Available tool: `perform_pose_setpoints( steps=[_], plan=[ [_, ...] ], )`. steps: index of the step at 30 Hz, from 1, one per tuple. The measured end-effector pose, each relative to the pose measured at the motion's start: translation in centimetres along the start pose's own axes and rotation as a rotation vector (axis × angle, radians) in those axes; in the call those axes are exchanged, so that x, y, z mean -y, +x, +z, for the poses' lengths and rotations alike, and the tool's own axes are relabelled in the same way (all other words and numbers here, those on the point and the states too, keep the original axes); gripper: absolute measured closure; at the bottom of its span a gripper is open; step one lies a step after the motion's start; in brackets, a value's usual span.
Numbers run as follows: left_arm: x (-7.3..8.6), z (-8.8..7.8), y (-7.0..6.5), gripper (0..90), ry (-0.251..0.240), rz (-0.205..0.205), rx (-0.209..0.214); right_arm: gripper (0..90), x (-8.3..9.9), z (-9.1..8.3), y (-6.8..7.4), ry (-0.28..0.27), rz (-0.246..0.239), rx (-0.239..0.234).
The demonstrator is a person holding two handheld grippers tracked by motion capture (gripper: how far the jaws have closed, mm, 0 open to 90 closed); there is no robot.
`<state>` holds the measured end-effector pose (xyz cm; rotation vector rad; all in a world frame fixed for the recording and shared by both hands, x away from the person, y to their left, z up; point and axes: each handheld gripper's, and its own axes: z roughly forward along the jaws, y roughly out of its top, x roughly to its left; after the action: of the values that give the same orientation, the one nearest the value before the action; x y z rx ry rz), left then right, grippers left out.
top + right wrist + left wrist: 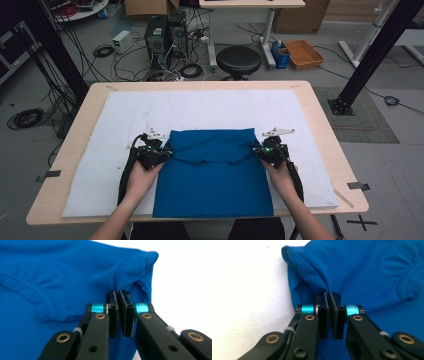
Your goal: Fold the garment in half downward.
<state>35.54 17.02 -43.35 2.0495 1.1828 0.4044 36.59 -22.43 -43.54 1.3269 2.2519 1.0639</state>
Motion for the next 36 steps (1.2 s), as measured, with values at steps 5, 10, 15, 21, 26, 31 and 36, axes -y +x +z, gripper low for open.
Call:
perform_pose_setpoints(
  steps=[5, 10, 15, 21, 26, 31, 36],
  plan=[
    [-0.3, -1.2, 0.3, 86.1, -0.028, -0.027, 0.025, 87.0, -0.2, -1.2, -0.2, -0.031, 0.011, -0.018],
    [-0.5, -2.8, 0.3, 86.0, -0.048, -0.032, 0.060, 86.9, 0.0, -2.7, -0.5, -0.045, 0.021, -0.048],
    [0.0, -4.3, -0.1, 86.0, -0.056, -0.040, 0.101, 86.9, 0.7, -4.3, -0.3, -0.043, 0.023, -0.083],
    [1.1, -6.0, -1.2, 86.0, -0.062, -0.027, 0.128, 86.9, 1.5, -6.1, 0.9, -0.044, 0.005, -0.111],
    [2.1, -7.5, -2.4, 86.0, -0.061, 0.000, 0.135, 86.9, 2.3, -7.4, 1.7, -0.044, -0.008, -0.125],
    [3.0, -8.6, -3.4, 86.0, -0.077, 0.005, 0.137, 87.0, 3.3, -8.7, 2.3, -0.053, -0.010, -0.133],
    [4.0, -9.7, -4.3, 86.1, -0.072, 0.026, 0.152, 87.0, 4.4, -10.0, 3.2, -0.057, -0.020, -0.139]
  ],
)
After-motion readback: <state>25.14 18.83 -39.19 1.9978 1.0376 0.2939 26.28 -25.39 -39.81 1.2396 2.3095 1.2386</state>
